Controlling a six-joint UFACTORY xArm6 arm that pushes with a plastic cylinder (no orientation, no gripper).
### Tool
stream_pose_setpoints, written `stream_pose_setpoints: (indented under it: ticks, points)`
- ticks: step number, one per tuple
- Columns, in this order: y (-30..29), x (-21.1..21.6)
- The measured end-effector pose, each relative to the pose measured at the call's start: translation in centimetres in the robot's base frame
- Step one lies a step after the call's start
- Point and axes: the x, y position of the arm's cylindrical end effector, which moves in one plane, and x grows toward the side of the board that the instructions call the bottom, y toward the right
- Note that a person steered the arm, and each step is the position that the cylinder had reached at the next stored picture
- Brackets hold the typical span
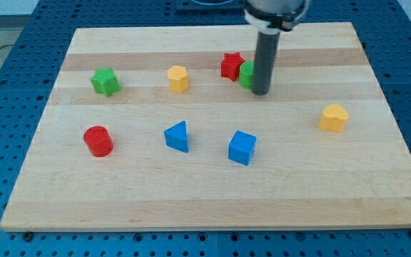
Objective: Place the yellow hexagon to the left of the red star
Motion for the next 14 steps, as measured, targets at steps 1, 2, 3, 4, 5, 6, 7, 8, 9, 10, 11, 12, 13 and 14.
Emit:
stream_pose_setpoints:
  ticks: [1, 2, 3, 4, 5, 6, 7, 8, 9, 10, 11, 12, 13, 14]
  points:
    - [-1.2, -0.2]
    - [-0.4, -0.9]
    - [1.0, -1.8]
    - [2.3, -2.3]
    - [1.5, 0.3]
    - [-4.7, 1.5]
    - [-11.9, 1.5]
    - [-16.9, 1.2]
    - [-16.5, -0.7]
    - [-14.1, -1.9]
    - [-11.4, -2.6]
    - [-11.2, -2.7]
    - [-13.9, -2.7]
    - [-15.1, -4.3]
